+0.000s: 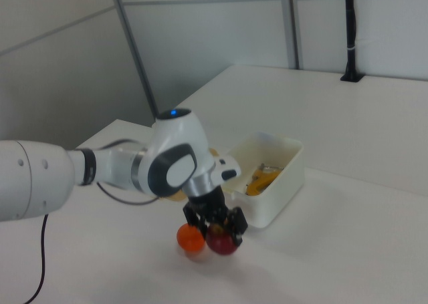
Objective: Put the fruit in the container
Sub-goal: 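Lift the apple and carry it over the white container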
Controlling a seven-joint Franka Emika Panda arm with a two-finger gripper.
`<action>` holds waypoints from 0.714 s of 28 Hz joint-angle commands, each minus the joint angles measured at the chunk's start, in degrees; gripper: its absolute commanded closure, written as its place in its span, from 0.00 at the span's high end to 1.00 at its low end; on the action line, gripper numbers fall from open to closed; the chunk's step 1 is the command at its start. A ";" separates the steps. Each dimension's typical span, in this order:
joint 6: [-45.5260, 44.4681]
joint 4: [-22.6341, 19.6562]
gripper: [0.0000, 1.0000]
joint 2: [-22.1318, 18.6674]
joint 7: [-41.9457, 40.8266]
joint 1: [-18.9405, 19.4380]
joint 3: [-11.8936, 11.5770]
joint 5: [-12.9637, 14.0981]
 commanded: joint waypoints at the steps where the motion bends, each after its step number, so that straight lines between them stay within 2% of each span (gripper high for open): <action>1: -3.81 7.04 0.27 -0.30 -0.18 0.21 -0.52 4.71; 4: -3.20 10.38 0.30 0.05 0.26 0.12 -0.52 7.17; 7: -1.54 13.36 0.31 1.62 2.53 0.12 -0.52 8.49; 11: 3.12 15.57 0.33 3.91 4.82 0.12 -0.52 8.32; 16: 10.41 15.84 0.33 6.46 8.25 0.30 -0.52 7.88; 20: 12.88 15.84 0.47 7.96 9.66 0.65 -0.52 7.70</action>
